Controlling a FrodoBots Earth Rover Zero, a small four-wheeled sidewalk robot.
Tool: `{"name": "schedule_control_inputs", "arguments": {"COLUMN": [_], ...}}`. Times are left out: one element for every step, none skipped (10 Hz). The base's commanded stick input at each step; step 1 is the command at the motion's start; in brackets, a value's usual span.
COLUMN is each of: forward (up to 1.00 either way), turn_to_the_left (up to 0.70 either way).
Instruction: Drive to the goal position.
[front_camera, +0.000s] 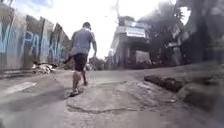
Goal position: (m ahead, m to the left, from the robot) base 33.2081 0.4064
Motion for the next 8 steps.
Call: {"name": "schedule_control_inputs", "arguments": {"forward": [1.0, 1.0, 1.0, 1.0, 1.0, 1.0, 1.0, 1.0], "turn_to_the_left": [0.03, 0.0, 0.0, 0.0, 0.0, 0.22, 0.04, 0.0]}}
